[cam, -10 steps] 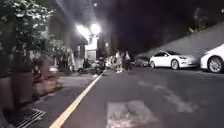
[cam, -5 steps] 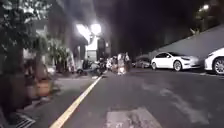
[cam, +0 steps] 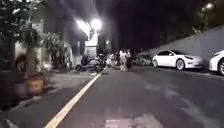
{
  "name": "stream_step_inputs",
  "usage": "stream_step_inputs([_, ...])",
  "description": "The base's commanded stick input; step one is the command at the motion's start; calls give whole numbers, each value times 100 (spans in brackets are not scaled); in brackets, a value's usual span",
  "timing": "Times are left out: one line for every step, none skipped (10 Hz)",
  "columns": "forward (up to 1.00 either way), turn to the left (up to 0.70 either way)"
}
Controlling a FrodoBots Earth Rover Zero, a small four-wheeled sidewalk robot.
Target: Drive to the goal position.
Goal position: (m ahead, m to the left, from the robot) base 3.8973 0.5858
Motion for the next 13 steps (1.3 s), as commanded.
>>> stream_step_inputs([45,0])
stream_step_inputs([45,0])
stream_step_inputs([45,0])
stream_step_inputs([45,0])
stream_step_inputs([45,0])
stream_step_inputs([45,0])
stream_step_inputs([45,0])
stream_step_inputs([45,0])
stream_step_inputs([45,0])
stream_step_inputs([45,0])
stream_step_inputs([45,0])
stream_step_inputs([45,0])
stream_step_inputs([45,0])
